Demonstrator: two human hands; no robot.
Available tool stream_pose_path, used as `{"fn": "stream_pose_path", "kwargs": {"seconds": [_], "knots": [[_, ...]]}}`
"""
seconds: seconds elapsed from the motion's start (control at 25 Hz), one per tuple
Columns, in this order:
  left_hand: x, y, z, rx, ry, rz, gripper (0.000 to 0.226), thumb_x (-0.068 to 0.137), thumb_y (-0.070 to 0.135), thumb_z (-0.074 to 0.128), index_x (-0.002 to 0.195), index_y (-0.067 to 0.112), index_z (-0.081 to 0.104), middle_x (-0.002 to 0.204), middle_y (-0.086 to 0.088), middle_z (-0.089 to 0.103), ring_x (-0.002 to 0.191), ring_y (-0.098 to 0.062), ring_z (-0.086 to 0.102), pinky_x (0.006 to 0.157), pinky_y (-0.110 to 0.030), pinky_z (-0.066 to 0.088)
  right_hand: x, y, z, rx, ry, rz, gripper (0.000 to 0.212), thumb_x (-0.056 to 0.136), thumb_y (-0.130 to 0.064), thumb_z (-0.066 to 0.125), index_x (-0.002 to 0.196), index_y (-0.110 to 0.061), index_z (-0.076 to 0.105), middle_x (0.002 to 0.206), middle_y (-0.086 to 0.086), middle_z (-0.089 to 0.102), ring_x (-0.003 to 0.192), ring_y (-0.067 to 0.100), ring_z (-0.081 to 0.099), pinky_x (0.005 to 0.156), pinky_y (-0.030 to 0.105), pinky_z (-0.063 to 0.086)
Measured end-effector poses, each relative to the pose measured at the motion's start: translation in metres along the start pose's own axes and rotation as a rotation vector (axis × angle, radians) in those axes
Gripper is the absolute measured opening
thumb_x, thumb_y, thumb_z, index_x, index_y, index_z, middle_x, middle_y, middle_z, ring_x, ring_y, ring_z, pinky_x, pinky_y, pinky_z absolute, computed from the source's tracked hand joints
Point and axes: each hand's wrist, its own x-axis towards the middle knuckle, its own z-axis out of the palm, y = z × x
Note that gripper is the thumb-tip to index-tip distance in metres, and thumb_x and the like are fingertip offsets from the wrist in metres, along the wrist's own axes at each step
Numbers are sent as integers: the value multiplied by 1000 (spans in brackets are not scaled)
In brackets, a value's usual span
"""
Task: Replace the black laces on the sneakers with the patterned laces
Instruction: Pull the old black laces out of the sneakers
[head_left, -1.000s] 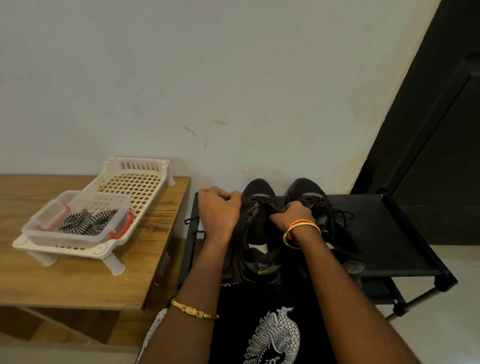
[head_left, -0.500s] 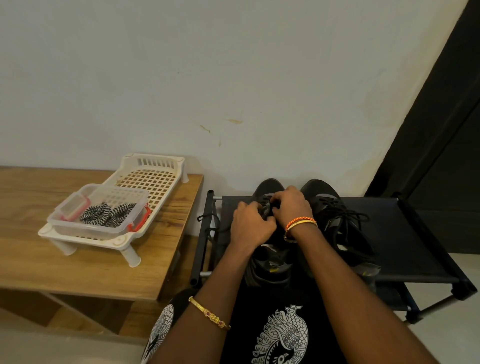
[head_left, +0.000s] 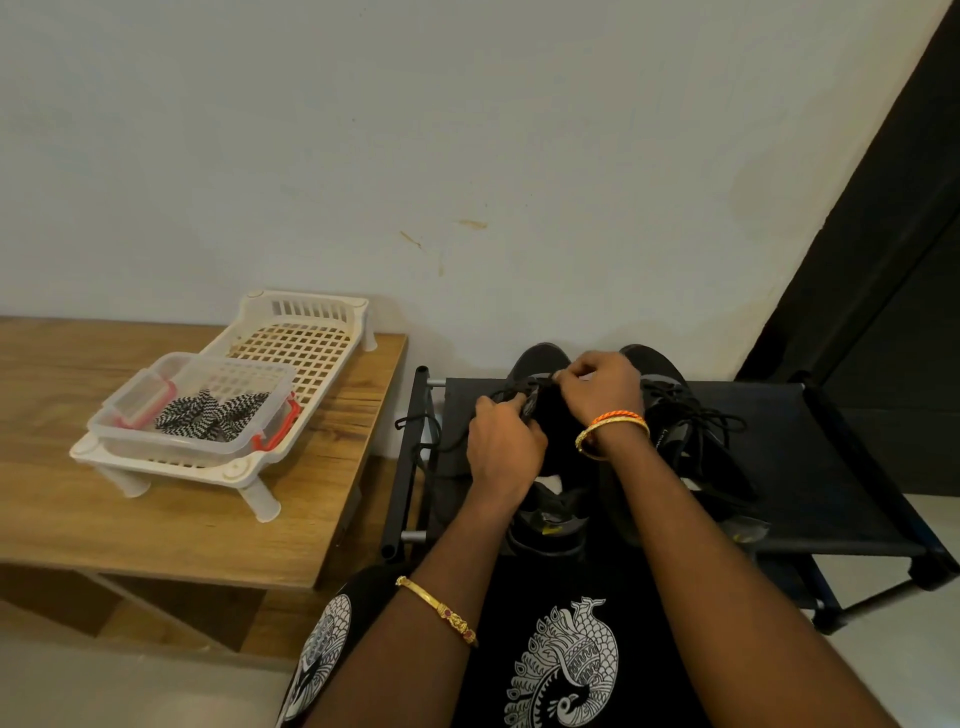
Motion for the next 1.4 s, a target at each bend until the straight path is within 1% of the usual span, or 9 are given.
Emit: {"fn": "stream_pose_path", "kwargs": {"seconds": [0.2,0.44,0.6,0.76,0.88,1.0,1.16,1.28,1.4], "knots": [[0,2,1,-2,7,-7,38,96,21,49,133,23,55,121,-11,45,106,-32,54,89,-38,46,11,5,-13,530,12,497,20,87,-10,60,67,-10,54,71,10,58,56,19,53,50,29,49],[-2,0,2,-23,46,-15,34,95,23,49,128,25,60,114,-9,47,98,-28,56,76,-30,41,0,-2,-14,-236,-191,-141,24,83,-19,57,103,-24,69,127,6,47,121,28,41,103,41,34],[0,0,3,-10,64,-32,32,95,25,49,124,26,62,112,-7,47,94,-27,56,67,-29,38,-12,-6,2,-517,-350,-195,27,88,-27,58,113,-26,67,142,7,35,134,28,23,108,45,19],[-2,1,3,33,93,-36,33,95,26,51,127,28,60,113,-5,46,102,-24,52,65,-29,38,-8,-4,-1,-287,-244,-119,13,86,-24,64,95,-24,74,135,3,43,129,23,36,105,42,24],[-3,2,2,21,92,-31,38,95,24,52,132,28,55,120,-5,47,110,-23,50,74,-30,42,-4,-3,-15,74,-138,-33,6,81,-18,71,75,-19,72,106,4,65,98,17,57,91,33,42],[-2,1,2,-41,82,-18,39,95,21,51,134,26,54,122,-6,49,109,-23,53,80,-30,44,-3,-8,-34,526,-26,154,13,84,-9,65,73,-15,65,77,2,66,78,16,59,73,27,45],[-2,0,5,-74,83,-4,38,95,19,51,132,25,57,121,-6,55,103,-22,57,80,-27,45,3,-6,-43,955,-43,330,20,94,-5,44,78,-15,48,73,5,68,77,22,67,74,32,49],[-3,1,4,-75,84,-14,39,95,18,51,134,24,55,123,-6,52,106,-23,57,83,-28,45,0,-3,-31,439,-63,130,14,90,-12,52,78,-13,59,65,3,61,64,18,57,68,28,46],[-1,-1,6,-76,78,-7,38,95,19,52,132,24,57,118,-8,52,101,-23,57,77,-27,44,-6,-2,-8,-142,-192,-131,17,88,-19,56,89,-16,72,88,6,69,88,24,61,83,33,47]]}}
